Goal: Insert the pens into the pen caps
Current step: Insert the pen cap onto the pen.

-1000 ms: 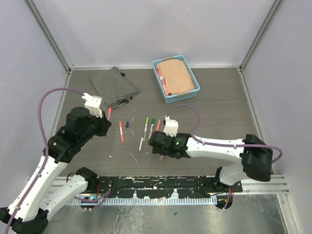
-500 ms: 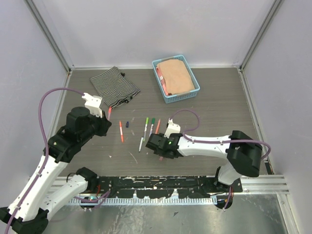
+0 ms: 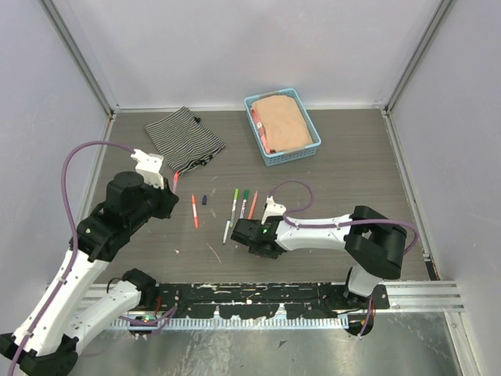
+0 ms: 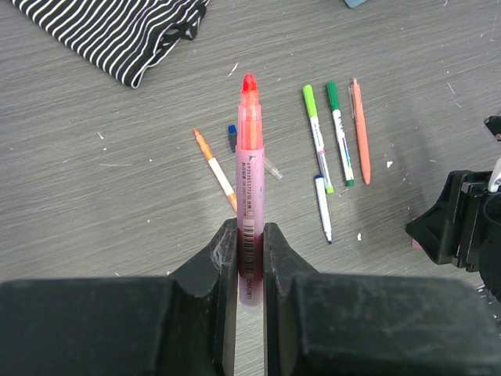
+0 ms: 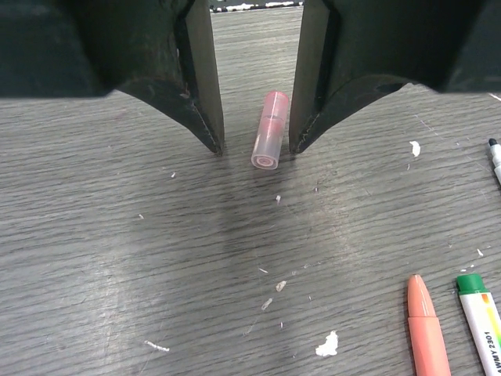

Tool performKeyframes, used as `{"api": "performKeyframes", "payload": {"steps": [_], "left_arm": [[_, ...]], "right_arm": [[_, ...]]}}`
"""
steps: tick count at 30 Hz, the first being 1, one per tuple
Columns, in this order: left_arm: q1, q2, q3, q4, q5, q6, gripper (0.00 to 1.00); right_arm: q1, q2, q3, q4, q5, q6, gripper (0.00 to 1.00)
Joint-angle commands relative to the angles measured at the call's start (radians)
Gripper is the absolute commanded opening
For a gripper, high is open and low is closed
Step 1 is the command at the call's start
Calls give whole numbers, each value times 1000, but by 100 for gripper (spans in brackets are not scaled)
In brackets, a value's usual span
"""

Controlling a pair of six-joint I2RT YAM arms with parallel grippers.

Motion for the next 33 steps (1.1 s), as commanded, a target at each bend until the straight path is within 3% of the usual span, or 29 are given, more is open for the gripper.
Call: {"api": "performKeyframes", "payload": {"steps": [1,20,28,33], "left_arm": [[4,-16,-11,29,10,1,0],[4,-46,-12,25,24,1,0],[5,-29,-30,57,22,-18,0],[4,5,-29,61,33,-36,0]], "right_arm": [[1,4,8,8,-8,4,44],[2,24,10,-1,-100,-61,37],[-3,-4,-1,22,-44,-104,20],[-27,-64,-19,58,-11,-176,16]]}}
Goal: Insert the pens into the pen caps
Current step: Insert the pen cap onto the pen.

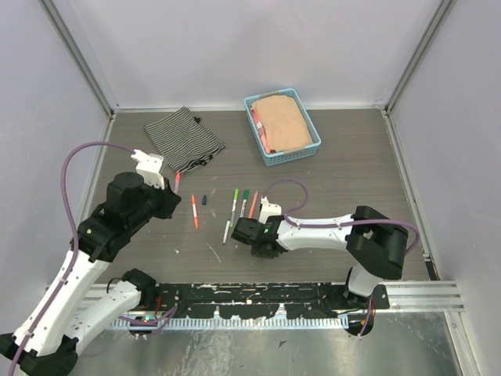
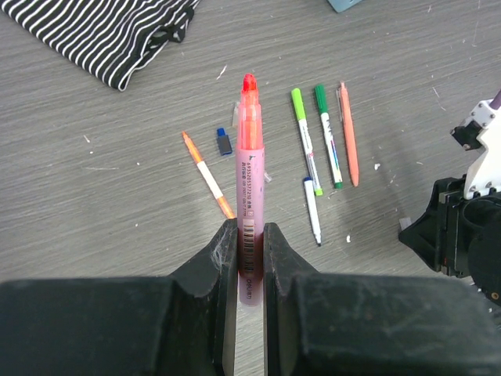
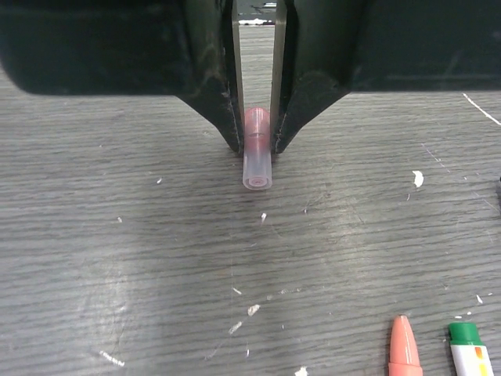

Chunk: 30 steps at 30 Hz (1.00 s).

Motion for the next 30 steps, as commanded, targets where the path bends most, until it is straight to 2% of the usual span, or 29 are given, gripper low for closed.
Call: {"api": "performKeyframes", "payload": {"steps": [1,7,13,16,20,30], "left_arm": [[4,33,-2,25,18,-21,0],[5,79,53,-11,85,-48,0],[4,124,36,82,176,-113,0],[3,162,15,156,255,-144,0],[-28,228,32,205,318,-163,0],[-236,243,-6,473,252,-232,0]], "right_arm": [[-25,-80,-29,55,60,-92,16],[-80,-216,-103,200,52,-257,16],[-212,-377,-218,466,-128,-479,15],[-308,-476,-268,585,-250,-531,16],[-390,-587,-313,702,-325,-561,16],[-413,-808,-313,867,-228,-611,16]]}}
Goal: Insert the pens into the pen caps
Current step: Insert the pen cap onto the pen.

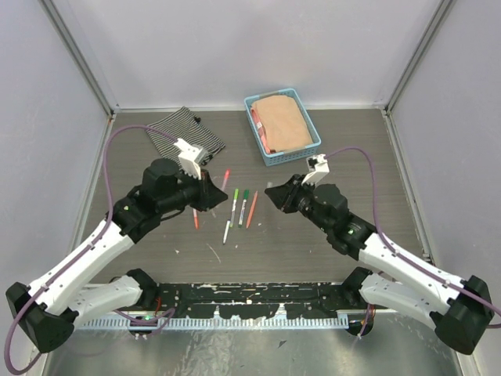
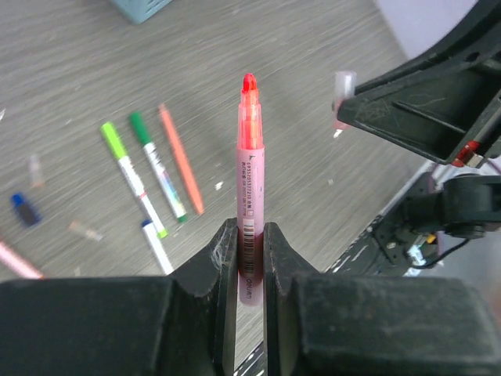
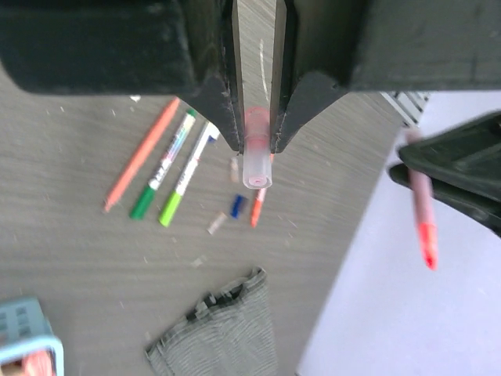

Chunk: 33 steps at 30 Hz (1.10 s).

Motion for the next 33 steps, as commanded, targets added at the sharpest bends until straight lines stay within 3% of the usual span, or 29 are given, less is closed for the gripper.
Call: {"api": "performKeyframes", "payload": {"steps": [1,10,33], "left_arm": [[-100,-7,-18,209,-14,-35,0],[-215,30,-19,397,3,-14,0],[-266,35,-79,541,23,5,0]], "right_arm": [[-3,-81,26,157,52,-60,17],[-4,-94,124,232,-1,-96,15],[-4,-100,171,369,-91,-74,14]]}}
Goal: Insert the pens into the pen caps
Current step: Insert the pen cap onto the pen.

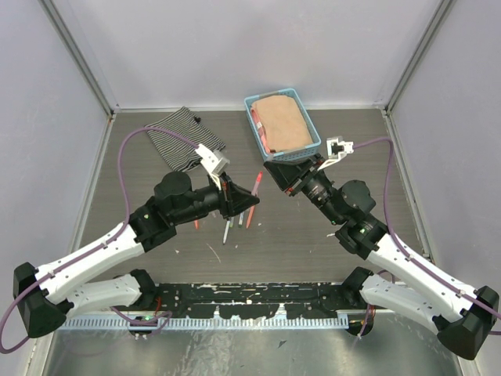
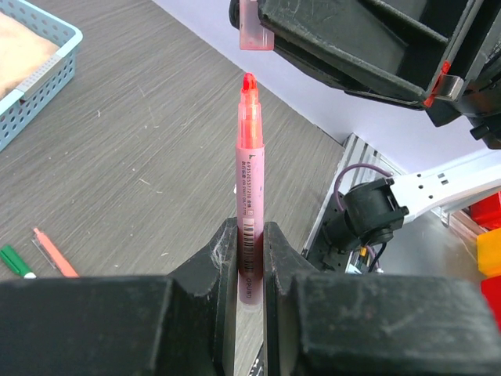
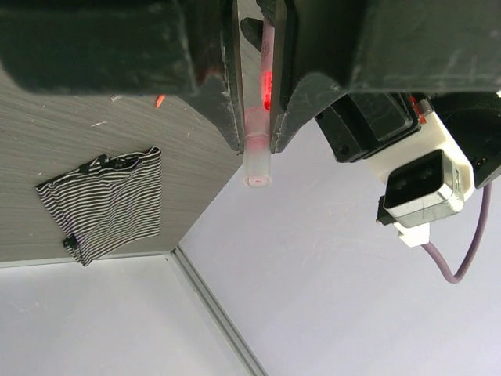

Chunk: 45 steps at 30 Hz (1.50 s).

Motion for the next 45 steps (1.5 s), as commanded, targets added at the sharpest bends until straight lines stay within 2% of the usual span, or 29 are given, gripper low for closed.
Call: {"api": "performKeyframes", "payload": {"steps": [1,24,45], "left_arm": [[-7,-5,0,60,11,20,0],[-7,-8,13,49,21,25,0],[-6,-33,7,59,-89,-13,0]], "right_arm": [[-4,-14,51,81,-28,-8,14],[-3,27,52,81,-78,4,13],[-3,55,22,98,-137,21,14]]}}
